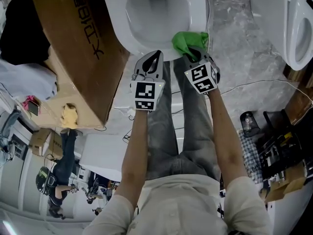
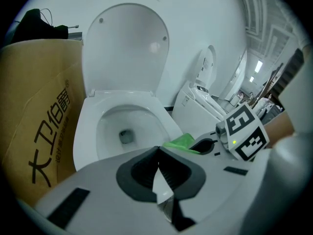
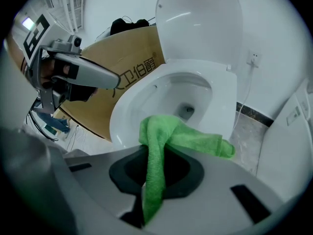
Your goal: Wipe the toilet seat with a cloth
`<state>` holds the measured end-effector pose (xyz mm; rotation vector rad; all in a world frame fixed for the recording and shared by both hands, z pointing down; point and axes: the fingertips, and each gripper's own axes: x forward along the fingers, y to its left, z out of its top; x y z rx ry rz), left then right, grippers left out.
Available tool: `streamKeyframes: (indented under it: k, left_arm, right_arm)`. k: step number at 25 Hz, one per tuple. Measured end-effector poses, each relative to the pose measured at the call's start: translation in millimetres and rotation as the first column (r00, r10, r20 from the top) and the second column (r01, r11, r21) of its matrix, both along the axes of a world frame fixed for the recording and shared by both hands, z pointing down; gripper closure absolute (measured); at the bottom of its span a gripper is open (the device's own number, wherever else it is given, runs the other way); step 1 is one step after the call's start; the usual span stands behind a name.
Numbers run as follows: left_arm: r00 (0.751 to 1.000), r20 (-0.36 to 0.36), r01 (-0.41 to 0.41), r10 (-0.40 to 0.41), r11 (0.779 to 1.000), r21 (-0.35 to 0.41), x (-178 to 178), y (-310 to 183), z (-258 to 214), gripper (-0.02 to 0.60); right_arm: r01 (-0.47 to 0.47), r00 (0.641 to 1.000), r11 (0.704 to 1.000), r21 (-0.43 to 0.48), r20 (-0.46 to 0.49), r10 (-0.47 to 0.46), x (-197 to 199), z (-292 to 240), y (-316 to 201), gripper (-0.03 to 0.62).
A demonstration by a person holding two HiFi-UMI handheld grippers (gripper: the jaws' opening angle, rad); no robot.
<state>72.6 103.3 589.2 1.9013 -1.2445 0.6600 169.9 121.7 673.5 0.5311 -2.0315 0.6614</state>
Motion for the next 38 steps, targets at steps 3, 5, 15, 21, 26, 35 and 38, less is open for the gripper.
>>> streamKeyframes:
  k: [3,5,15,21,26,35,38]
  left_arm:
    - [1.000,-0.002,-0.013,0.013,1.000,0.003,4,-6,0,0.569]
    - [1.000,-0.002,-0.019,0.019,1.000,0.005,6,-10,-1,0.569]
    - [0.999,-0.010,-0.040,0.040,0.999,0.015,19,-29,-1,0.569]
    - [0.999,-0.013,-0.048,0.049,0.999,0.019,23,-40,-1,0.569]
    - [0.998,-0.017,-0.053,0.053,0.998,0.024,25,-48,-3,0.569]
    - [0.998,-0.026,-0.062,0.062,0.998,0.032,29,-67,-5,0.569]
    - [0.998,-0.028,-0.064,0.065,0.997,0.036,29,-75,-5,0.569]
  right_arm:
    - [-0.023,1.000,1.000,0.004,-0.004,0.023,6,0,-8,0.549]
    - [-0.043,0.999,0.999,0.005,-0.006,0.043,8,1,-14,0.549]
    - [-0.102,0.995,0.995,0.015,0.001,0.102,15,1,-38,0.549]
    - [-0.118,0.993,0.993,0.030,0.002,0.118,19,0,-55,0.549]
    - [-0.117,0.993,0.992,0.040,0.007,0.117,19,0,-68,0.551]
    - [-0.118,0.993,0.991,0.055,0.001,0.118,22,-3,-91,0.549]
    - [-0.119,0.993,0.991,0.065,-0.001,0.119,22,-3,-101,0.549]
